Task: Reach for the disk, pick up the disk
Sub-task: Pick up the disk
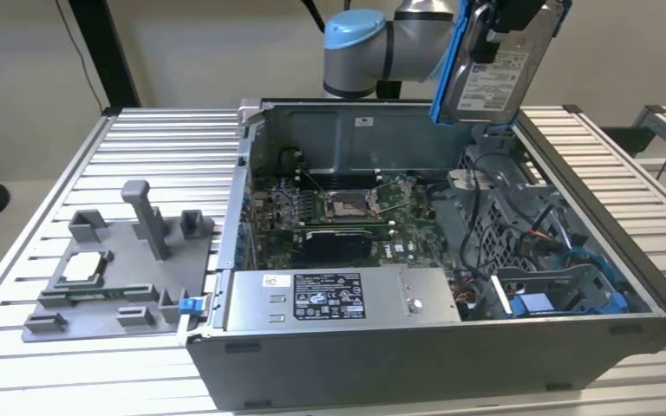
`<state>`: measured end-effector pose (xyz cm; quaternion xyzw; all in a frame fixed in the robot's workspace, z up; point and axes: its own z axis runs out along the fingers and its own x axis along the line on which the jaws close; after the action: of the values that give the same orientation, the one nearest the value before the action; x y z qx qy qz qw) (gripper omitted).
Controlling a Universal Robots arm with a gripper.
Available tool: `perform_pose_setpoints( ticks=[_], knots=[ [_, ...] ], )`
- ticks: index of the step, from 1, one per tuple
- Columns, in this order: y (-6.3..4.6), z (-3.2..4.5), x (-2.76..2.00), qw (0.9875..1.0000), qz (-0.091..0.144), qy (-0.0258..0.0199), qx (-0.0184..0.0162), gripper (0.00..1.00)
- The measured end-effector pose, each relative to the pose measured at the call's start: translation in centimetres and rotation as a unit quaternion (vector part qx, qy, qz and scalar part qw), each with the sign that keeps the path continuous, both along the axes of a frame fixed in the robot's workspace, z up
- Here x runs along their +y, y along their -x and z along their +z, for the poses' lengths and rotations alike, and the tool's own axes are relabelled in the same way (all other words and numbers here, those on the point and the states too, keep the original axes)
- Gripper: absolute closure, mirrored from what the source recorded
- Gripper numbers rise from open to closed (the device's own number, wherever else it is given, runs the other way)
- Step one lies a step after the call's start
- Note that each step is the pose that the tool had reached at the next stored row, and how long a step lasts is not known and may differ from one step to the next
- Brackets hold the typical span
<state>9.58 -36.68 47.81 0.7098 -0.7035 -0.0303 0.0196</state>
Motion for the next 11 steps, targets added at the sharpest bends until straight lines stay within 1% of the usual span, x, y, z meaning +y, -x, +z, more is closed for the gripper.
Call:
perform_pose_setpoints(
  ticks=[4, 6, 9, 11],
  knots=[
    [0.0, 0.0, -0.03, 1.0, 0.0, -0.0001, 0.0, 1.0],
    [0.0, 0.01, -0.19, 1.0, 0.0, 0.0, 0.0, 1.0],
    [0.0, 0.0, -0.73, 1.0, 0.0, 0.0, 0.0, 1.0],
    [0.0, 0.0, -1.28, 1.0, 0.0, 0.0, 0.0, 1.0]
  ],
)
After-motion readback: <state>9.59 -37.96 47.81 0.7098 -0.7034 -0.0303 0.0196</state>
